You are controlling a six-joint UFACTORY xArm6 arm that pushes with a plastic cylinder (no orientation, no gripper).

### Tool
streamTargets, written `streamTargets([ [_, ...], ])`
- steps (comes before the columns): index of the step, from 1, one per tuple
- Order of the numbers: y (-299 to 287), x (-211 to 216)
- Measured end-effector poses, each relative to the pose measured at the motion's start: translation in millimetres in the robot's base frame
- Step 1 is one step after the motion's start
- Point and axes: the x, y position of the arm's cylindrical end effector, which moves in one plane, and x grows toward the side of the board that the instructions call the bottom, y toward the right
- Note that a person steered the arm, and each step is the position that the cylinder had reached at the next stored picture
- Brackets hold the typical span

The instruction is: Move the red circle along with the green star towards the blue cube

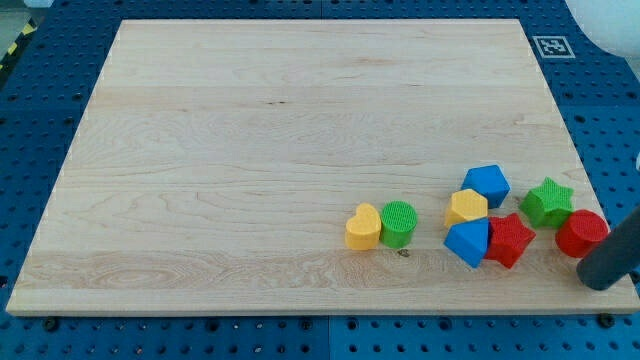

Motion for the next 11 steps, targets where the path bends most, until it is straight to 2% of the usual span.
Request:
streamTargets([
  [2, 29, -2],
  [4, -1, -29],
  [6, -23, -32],
  [10, -41, -70],
  [11, -29, -52],
])
